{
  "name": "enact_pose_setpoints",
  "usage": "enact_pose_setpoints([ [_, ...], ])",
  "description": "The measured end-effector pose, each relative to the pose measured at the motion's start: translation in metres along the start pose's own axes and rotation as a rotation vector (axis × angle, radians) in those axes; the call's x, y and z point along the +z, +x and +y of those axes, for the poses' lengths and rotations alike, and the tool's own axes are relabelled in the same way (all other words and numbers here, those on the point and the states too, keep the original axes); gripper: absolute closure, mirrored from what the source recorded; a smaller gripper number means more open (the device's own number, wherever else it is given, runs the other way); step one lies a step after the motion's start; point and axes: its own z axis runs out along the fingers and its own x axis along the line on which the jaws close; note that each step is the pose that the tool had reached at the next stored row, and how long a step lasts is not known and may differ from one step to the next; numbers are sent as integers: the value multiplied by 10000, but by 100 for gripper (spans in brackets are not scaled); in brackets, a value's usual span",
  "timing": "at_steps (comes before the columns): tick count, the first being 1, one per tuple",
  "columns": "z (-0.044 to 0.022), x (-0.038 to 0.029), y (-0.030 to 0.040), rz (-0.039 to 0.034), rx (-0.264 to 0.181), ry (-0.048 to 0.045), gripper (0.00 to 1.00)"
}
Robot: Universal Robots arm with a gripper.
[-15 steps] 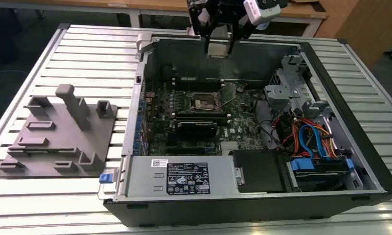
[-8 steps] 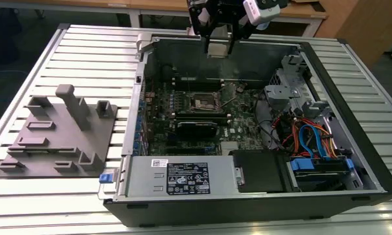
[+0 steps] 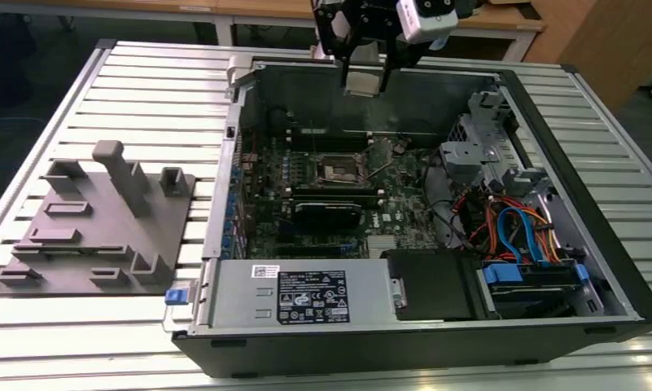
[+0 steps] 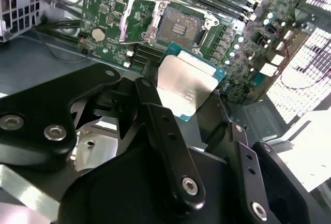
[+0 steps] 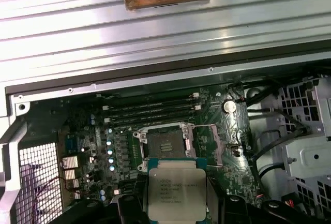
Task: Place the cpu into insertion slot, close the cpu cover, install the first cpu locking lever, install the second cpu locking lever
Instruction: 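Place the cpu into insertion slot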
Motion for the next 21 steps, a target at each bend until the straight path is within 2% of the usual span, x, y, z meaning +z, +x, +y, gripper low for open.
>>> enact_pose_setpoints([
  [10,0,0,0,-4,28,0,46],
  [12,0,0,1,-17,167,1,46],
  [14,0,4,0,-70,776,-8,46],
  [17,-1,7,0,-117,1293,-18,46],
  [21,-1,7,0,-125,1388,-21,46],
])
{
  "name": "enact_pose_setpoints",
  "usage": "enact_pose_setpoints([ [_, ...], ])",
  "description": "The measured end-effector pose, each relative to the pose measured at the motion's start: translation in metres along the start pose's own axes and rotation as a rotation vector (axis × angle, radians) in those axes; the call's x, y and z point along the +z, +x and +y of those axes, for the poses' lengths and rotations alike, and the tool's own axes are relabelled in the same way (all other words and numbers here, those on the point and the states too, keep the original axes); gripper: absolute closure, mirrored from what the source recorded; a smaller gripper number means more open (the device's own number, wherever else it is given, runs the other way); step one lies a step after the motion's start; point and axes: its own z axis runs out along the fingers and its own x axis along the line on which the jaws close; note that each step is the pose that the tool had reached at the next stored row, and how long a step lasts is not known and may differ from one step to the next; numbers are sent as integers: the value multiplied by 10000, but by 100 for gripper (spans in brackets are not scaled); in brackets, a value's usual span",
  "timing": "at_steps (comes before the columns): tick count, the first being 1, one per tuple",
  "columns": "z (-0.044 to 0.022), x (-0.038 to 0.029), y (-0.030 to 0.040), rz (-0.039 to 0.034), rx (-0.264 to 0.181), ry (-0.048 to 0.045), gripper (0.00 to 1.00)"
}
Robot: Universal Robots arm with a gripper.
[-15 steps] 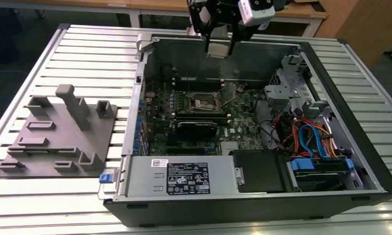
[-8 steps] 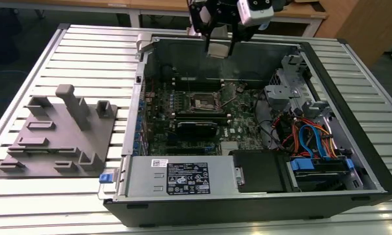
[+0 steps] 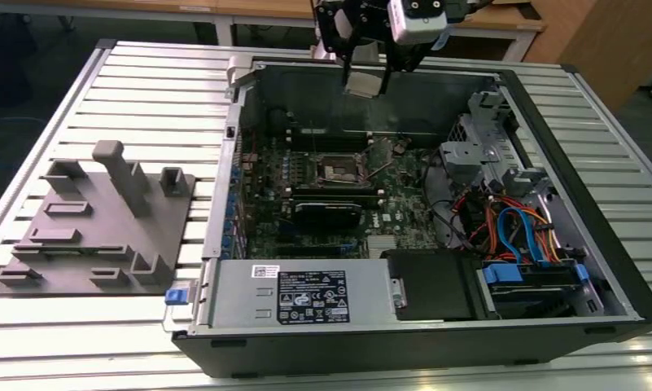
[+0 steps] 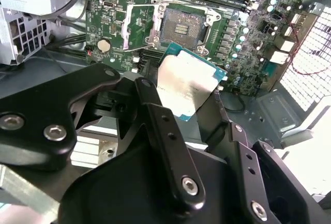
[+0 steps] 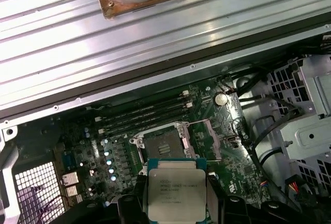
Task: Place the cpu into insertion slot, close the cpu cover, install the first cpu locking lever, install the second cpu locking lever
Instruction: 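Place the cpu into insertion slot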
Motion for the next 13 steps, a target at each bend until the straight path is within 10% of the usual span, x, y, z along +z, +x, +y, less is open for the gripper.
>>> enact_pose_setpoints([
  [13,0,1,0,-26,289,-6,46],
])
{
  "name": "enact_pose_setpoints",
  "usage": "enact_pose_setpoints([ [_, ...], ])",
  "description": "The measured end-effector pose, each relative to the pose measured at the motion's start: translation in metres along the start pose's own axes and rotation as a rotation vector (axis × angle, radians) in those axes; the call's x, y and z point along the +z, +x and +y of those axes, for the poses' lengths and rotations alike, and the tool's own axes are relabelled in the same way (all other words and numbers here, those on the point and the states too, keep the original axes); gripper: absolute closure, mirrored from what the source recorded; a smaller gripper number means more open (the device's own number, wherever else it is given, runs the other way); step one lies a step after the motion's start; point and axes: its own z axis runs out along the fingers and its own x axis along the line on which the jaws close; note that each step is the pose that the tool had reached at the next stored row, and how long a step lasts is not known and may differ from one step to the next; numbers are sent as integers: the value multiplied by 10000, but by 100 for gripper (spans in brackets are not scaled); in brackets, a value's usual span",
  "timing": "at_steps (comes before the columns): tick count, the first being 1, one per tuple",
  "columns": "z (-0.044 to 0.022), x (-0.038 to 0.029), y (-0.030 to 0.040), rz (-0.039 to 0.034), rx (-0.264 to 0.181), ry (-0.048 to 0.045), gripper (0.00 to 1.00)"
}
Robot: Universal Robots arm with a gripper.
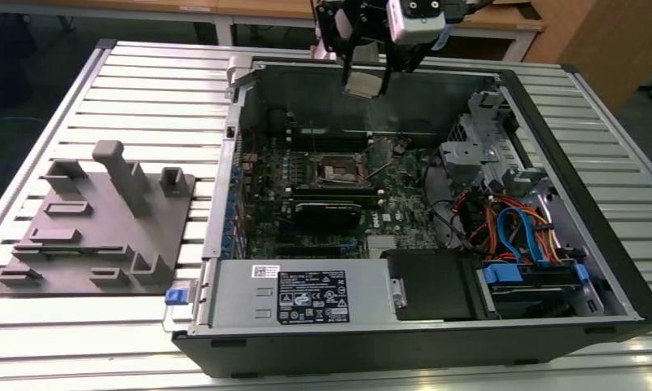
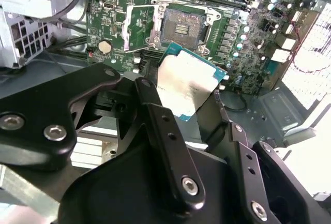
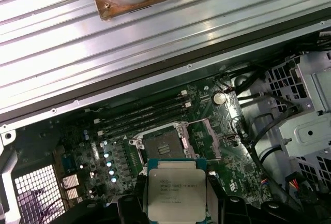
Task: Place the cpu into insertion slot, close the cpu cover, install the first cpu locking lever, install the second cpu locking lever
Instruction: 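Place the cpu into insertion slot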
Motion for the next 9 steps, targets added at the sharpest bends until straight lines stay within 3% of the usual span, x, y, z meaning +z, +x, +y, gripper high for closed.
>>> enact_pose_setpoints([
  [5,0,1,-1,-71,806,-12,46],
  [9,0,1,0,-75,846,-14,46],
])
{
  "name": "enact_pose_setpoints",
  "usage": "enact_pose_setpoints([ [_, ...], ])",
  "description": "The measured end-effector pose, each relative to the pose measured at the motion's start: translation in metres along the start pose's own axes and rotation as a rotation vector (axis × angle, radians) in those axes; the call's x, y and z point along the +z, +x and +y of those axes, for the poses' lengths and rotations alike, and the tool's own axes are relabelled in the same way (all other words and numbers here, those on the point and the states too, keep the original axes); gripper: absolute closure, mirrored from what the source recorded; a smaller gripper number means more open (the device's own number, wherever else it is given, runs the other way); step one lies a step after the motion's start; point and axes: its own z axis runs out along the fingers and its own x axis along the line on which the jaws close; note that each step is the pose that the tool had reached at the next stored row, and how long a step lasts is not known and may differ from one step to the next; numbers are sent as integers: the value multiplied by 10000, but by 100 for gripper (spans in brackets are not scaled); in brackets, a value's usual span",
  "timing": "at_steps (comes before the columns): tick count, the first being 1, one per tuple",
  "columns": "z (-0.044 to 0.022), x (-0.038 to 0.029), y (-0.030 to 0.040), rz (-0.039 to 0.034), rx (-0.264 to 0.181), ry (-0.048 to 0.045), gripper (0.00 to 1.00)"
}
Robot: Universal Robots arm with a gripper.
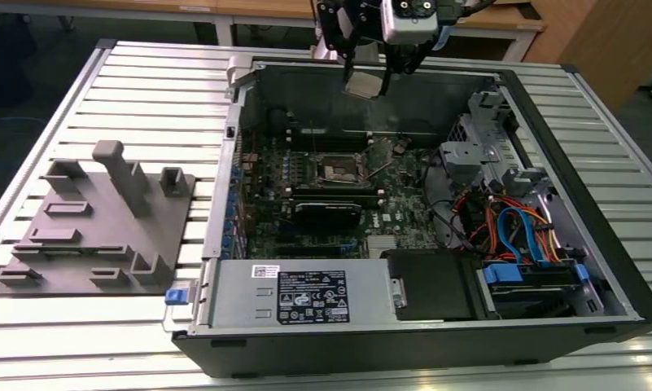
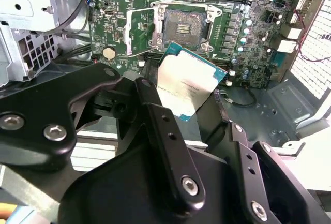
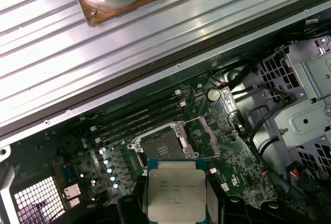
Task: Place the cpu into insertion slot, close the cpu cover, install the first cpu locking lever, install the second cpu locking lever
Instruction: 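Place the cpu into insertion slot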
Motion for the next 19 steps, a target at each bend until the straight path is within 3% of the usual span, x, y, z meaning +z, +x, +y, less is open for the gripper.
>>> enact_pose_setpoints([
  [8,0,0,0,-11,119,-3,46],
  [16,0,1,0,-120,1372,-25,46],
  [19,0,1,0,-136,1549,-29,46],
])
